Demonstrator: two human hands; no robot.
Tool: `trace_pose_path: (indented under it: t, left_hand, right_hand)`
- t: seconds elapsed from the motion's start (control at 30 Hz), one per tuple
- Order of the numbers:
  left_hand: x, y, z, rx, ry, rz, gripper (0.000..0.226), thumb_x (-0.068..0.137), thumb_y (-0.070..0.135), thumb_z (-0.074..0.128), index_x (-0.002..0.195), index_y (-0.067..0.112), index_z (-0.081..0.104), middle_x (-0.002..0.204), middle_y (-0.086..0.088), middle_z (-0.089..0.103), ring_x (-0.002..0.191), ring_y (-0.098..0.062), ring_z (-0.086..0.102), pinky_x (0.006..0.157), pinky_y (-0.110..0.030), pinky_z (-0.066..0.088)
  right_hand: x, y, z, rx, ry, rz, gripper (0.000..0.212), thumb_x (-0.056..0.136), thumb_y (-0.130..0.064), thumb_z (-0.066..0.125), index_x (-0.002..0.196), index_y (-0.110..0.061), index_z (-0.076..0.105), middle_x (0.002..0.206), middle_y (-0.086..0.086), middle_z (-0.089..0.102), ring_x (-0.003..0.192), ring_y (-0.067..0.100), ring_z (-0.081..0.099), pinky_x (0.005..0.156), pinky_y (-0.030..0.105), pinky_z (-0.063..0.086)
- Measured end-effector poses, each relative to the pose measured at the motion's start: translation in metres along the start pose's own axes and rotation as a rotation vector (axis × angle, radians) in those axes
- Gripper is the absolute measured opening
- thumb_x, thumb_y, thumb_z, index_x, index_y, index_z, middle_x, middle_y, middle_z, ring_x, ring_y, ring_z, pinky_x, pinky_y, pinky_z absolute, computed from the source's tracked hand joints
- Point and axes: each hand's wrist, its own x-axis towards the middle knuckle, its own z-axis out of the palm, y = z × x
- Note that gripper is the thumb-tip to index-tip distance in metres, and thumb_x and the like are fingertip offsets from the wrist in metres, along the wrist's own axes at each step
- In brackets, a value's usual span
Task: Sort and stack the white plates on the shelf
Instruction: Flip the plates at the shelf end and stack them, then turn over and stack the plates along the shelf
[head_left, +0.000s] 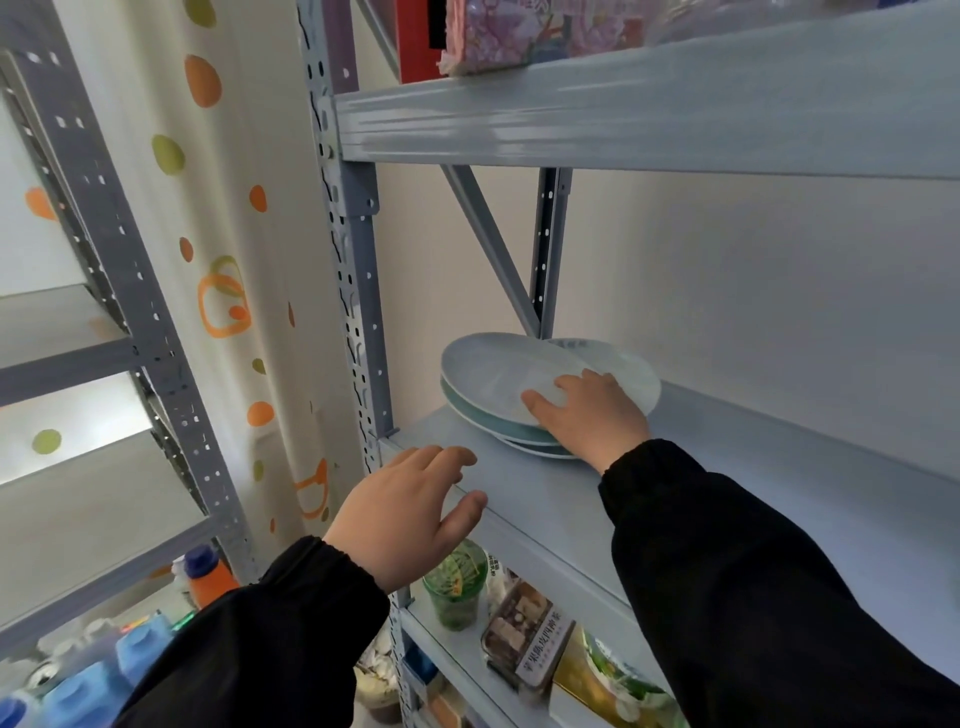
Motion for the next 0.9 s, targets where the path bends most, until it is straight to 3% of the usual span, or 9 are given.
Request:
trace_pose_path:
  t: [0.3,0.47,0.6,0.8,0.9]
  left_hand:
    - [0.015,0.015,-0.004,-0.025,0.005,0.054,0.057,0.090,0.065,0.023,0.131,0.033,0.045,0.112,0.016,0.058,0.106,-0.006,0.053,0.085,-0.026,0.045]
    - [0.032,0.039,0.001,-0.068,0.024,0.123,0.057,0.091,0.065,0.023,0.131,0.030,0.047,0.111,0.015,0.059,0.106,-0.009,0.053,0.086,-0.025,0.044]
    - [0.043,0.069,0.009,-0.103,0.027,0.181,0.057,0.090,0.064,0.024,0.129,0.030,0.048,0.112,0.014,0.058,0.107,-0.009,0.053,0.083,-0.024,0.044]
    - [0.064,0.124,0.027,-0.164,-0.008,0.298,0.059,0.089,0.063,0.025,0.126,0.026,0.052,0.111,0.011,0.060,0.106,-0.013,0.054,0.084,-0.025,0.041]
    - [0.072,0.162,0.038,-0.214,-0.029,0.357,0.057,0.089,0.063,0.026,0.126,0.028,0.051,0.110,0.012,0.061,0.105,-0.012,0.055,0.083,-0.026,0.043]
  right_hand:
    - [-0.024,0.005,-0.031,-0.099,0.042,-0.040,0.079,0.090,-0.073,0.036,0.152,-0.024,0.036,0.160,0.009,0.030,0.149,0.032,0.018,0.117,0.045,0.028]
    - [-0.044,0.037,-0.053,-0.157,0.103,-0.017,0.075,0.087,-0.071,0.036,0.145,-0.025,0.045,0.138,0.006,0.050,0.135,0.032,0.035,0.105,0.042,0.039]
    - [-0.072,0.068,-0.076,-0.193,0.148,0.011,0.068,0.088,-0.065,0.042,0.143,-0.026,0.047,0.131,0.002,0.054,0.130,0.029,0.041,0.099,0.040,0.041]
    - [-0.120,0.118,-0.113,-0.245,0.165,0.145,0.066,0.090,-0.060,0.044,0.145,-0.023,0.043,0.144,0.004,0.048,0.139,0.028,0.033,0.106,0.040,0.038]
    - [-0.150,0.150,-0.132,-0.252,0.187,0.217,0.065,0.087,-0.060,0.044,0.141,-0.023,0.046,0.134,0.002,0.052,0.132,0.026,0.039,0.101,0.040,0.042]
